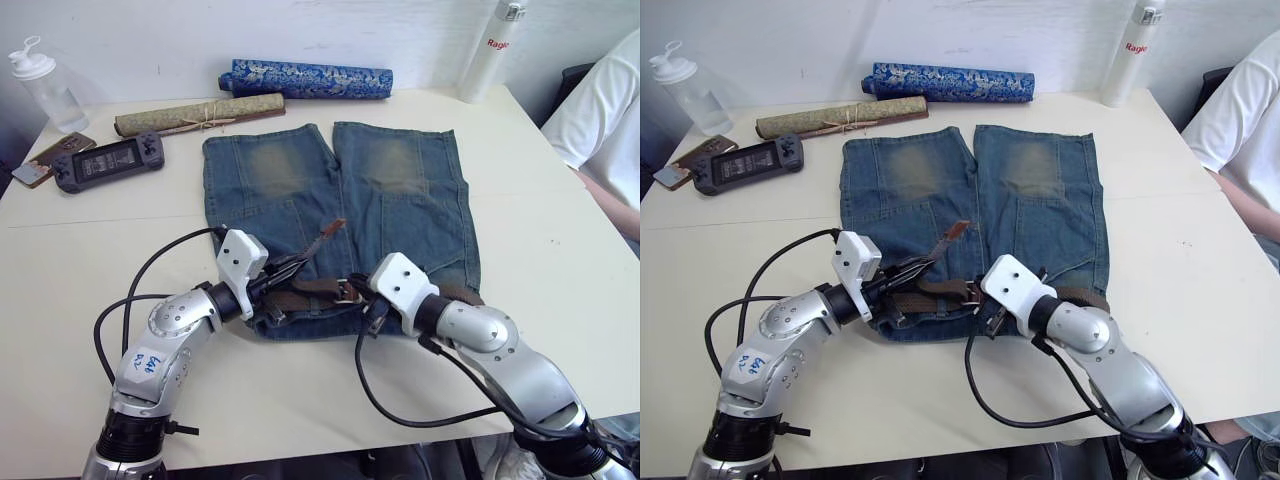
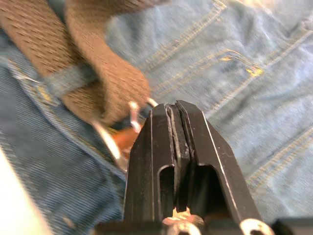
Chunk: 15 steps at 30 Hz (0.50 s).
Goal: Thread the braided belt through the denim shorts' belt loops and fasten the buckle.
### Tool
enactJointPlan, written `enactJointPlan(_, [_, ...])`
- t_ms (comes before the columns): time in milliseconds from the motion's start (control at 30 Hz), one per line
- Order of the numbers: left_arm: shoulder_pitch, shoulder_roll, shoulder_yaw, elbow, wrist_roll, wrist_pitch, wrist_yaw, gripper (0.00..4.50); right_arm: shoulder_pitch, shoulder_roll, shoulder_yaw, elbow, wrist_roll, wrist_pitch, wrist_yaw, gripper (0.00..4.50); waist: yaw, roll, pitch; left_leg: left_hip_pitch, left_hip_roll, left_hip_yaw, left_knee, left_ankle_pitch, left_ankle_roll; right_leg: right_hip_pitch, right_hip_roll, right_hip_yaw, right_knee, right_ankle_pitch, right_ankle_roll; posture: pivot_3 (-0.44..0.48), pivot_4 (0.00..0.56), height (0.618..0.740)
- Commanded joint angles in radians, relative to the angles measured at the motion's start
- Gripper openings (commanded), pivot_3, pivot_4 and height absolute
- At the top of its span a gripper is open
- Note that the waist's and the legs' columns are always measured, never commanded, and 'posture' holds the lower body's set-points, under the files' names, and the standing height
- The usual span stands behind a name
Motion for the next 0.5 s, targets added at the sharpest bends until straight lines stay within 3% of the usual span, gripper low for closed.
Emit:
enactJointPlan(33, [0.0,0.01,0.017,-0.018,-0.005,-0.006,-0.004,0.0,-0.005,0.005,0.019,-0.043,-0.025,-0.006,0.005,0.09,0.0,0.0,0.0,0.0,0.0,0.0,0.0,0.0,0.0,0.0,0.0,0.0,0.0,0.0,0.0,0.0,0.15,0.645])
enactJointPlan(500, [-0.045,0.016,0.007,-0.008,0.001,-0.004,-0.01,0.0,-0.024,-0.081,0.157,-0.008,-0.154,-0.002,0.072,0.09,0.0,0.0,0.0,0.0,0.0,0.0,0.0,0.0,0.0,0.0,0.0,0.0,0.0,0.0,0.0,0.0,0.15,0.645])
